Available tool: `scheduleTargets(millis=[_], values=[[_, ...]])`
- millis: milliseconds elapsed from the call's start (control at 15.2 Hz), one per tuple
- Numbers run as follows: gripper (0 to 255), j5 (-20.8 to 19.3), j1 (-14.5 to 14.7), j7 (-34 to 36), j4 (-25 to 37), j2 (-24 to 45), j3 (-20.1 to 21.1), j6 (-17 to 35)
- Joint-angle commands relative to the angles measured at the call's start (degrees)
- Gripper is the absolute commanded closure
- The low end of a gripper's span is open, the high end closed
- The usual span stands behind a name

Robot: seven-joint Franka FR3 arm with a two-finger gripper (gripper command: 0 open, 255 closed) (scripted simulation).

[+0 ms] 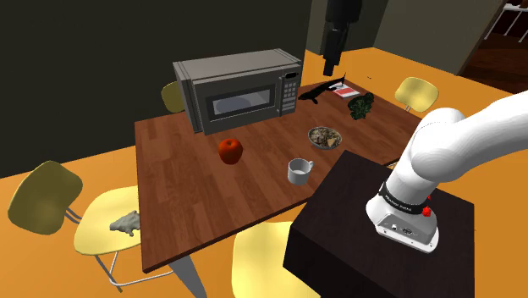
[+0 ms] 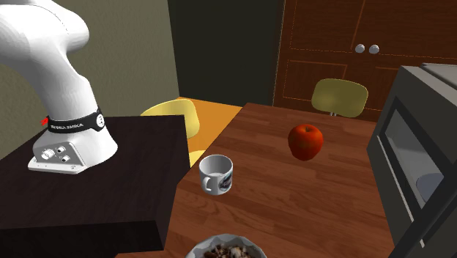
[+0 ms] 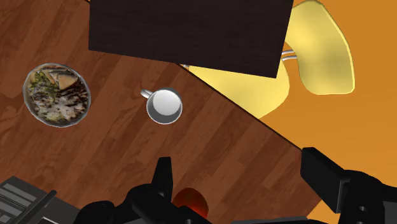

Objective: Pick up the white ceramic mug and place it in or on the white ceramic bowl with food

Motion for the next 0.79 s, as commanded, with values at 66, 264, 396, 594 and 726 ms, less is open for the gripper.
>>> scheduleTargets(millis=[66, 264, 396, 594, 726], values=[[0, -0.04, 0.00, -0.08, -2.32, -0.53, 0.07, 1.94], [0, -0.15, -0.02, -0.31, -8.92, -1.66, 0.31, 7.88], [0, -0.21, -0.05, -0.43, -13.02, -1.99, 0.48, 11.97], [0, -0.29, -0.12, -0.60, -18.73, -1.78, 0.76, 18.36], [0, -0.34, -0.19, -0.69, -22.23, -1.09, 0.96, 22.85]])
